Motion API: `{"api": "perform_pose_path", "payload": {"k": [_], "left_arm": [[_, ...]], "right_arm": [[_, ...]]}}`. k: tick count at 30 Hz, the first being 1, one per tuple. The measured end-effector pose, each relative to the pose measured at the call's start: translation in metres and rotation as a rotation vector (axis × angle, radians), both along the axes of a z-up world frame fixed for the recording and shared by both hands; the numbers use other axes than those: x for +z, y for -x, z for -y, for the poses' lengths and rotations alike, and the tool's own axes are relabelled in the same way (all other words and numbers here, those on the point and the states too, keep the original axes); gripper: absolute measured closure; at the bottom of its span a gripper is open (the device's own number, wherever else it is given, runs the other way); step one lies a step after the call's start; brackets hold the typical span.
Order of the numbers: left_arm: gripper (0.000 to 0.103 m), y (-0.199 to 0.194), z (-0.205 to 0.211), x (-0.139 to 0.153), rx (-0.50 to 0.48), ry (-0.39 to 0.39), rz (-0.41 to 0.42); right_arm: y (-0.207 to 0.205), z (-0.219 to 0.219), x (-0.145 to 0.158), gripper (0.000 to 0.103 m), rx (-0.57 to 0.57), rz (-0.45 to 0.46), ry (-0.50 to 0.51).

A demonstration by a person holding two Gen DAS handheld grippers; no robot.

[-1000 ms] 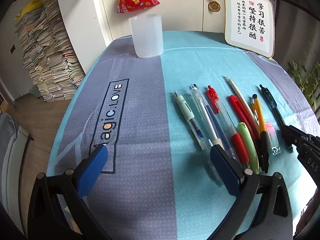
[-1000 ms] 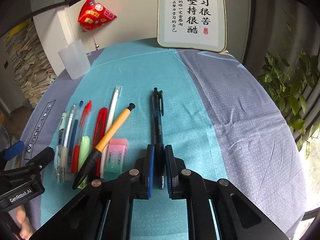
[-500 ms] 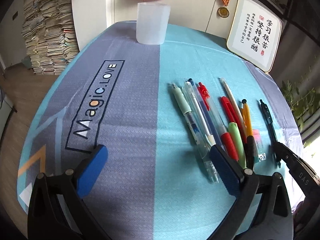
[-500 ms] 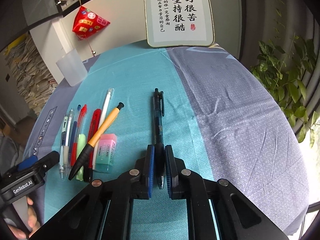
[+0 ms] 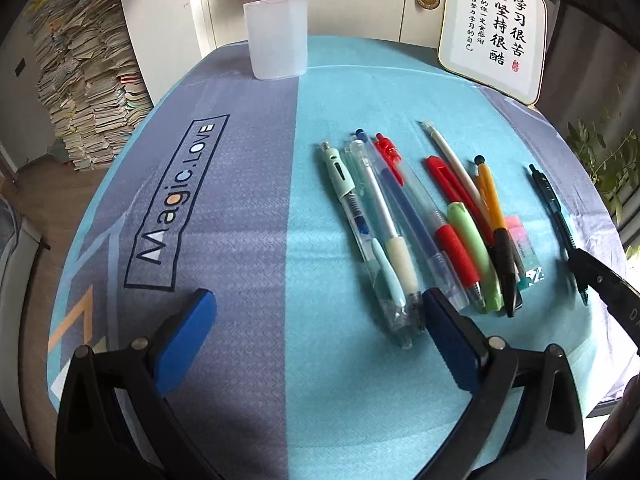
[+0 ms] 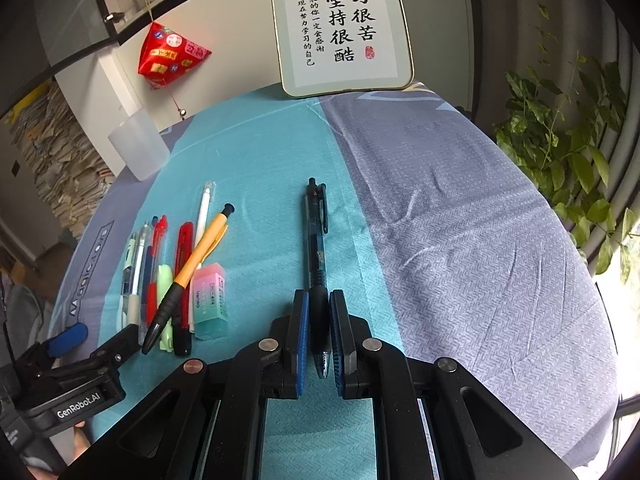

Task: Organize stationery
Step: 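Lower the left tool onto the mint-green pen while the right tool holds the black pen, then grasp the mint-green pen with the left tool and lift it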

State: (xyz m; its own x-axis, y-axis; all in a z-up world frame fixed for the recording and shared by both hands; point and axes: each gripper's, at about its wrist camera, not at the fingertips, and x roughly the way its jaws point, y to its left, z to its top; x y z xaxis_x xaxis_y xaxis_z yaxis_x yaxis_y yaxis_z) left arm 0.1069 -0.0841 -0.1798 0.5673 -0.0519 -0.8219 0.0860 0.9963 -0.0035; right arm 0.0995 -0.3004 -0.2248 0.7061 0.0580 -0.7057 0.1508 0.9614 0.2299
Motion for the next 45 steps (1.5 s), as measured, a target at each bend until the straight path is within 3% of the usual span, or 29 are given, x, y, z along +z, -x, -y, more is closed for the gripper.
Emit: {"api": "perform_pose_path", "payload": {"k": [9,13,15,18,19,21,23,24,28,32,36,45], "left_arm": [[0.002,0.017,-0.021,0.019,0.000,0.052,0.061],[0.002,0.001,-0.016,0.001,0.004,0.026,0.009],[0.001,0.000,-0.008,-0.002,0.016,-0.033,0.040],[0.001,-0.005,-0.006,-0.003,0.029,-0.009,0.043],[0.004,-0.007,-0.006,-0.003,0.037,-0.009,0.047],[0.021,-0.006,-0.007,0.001,0.022,-0.004,0.069],[0.076,-0.003,-0.001,0.005,-0.043,0.006,0.085],[0.086,-0.001,0.002,0.006,-0.075,0.010,0.080],[0.089,0.002,0.004,0.005,-0.131,0.029,0.085],[0.089,0.002,-0.008,0.011,-0.136,0.135,0.067],[0.089,0.011,-0.015,0.032,-0.173,0.179,0.104],[0.093,0.028,-0.027,0.081,-0.198,0.172,0.241]], "right_arm": [[0.000,0.005,-0.001,0.092,-0.009,0.003,-0.008],[0.001,0.003,0.000,0.092,-0.003,0.005,-0.010],[0.001,0.003,0.000,0.092,-0.004,0.006,-0.007],[0.002,0.003,0.002,0.092,-0.010,0.008,-0.004],[0.002,0.003,0.002,0.092,-0.012,0.009,-0.002],[0.001,0.003,0.001,0.092,-0.011,0.006,0.000],[0.000,0.002,-0.001,0.092,-0.008,-0.002,0.006],[0.000,0.002,-0.001,0.092,-0.008,-0.002,0.006],[0.001,0.000,-0.001,0.092,-0.002,0.002,0.002],[0.004,0.000,0.003,0.092,0.001,0.014,0.005],[0.008,0.001,0.013,0.092,0.004,0.041,0.003],[0.020,0.000,0.047,0.092,-0.013,0.114,0.033]]}}
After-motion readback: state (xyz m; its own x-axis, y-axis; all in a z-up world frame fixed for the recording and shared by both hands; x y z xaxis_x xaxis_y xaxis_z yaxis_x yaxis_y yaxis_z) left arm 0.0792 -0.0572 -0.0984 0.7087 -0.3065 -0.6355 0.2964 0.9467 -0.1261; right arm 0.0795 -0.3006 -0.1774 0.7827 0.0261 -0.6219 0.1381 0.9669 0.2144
